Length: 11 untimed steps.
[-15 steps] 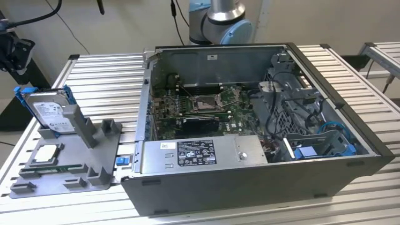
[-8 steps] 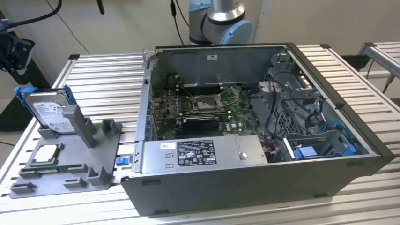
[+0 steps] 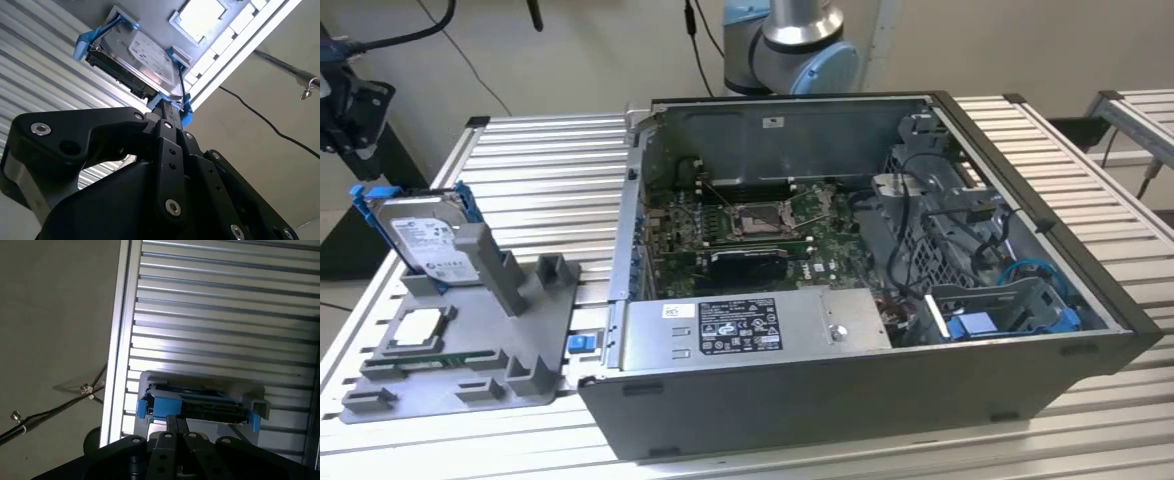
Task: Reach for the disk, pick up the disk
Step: 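Pick up the disk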
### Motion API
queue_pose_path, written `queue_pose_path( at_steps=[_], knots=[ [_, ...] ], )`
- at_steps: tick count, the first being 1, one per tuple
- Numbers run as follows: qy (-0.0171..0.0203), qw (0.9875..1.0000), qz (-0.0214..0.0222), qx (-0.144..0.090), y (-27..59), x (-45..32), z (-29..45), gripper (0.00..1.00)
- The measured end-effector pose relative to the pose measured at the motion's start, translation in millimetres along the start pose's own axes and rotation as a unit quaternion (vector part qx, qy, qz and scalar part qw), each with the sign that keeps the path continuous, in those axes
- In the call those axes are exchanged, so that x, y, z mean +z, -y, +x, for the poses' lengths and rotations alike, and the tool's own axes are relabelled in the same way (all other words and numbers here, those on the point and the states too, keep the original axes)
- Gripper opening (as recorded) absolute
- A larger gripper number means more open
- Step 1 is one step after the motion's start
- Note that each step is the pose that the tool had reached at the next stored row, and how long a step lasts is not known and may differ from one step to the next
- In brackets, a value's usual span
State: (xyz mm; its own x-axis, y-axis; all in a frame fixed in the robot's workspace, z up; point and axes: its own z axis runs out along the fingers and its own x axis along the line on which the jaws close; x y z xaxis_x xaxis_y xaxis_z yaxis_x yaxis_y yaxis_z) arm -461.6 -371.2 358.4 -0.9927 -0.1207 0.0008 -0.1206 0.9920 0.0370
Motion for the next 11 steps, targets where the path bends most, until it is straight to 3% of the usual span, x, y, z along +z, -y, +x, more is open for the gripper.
queue_pose_path(
  at_steps=[6, 11],
  knots=[
    [-0.0021, 0.9985, 0.0006, -0.054, 0.0, 0.0, 0.1, 0.00],
    [-0.0038, 0.9950, 0.0010, -0.100, 0.0, 0.0, 0.1, 0.00]
  ],
)
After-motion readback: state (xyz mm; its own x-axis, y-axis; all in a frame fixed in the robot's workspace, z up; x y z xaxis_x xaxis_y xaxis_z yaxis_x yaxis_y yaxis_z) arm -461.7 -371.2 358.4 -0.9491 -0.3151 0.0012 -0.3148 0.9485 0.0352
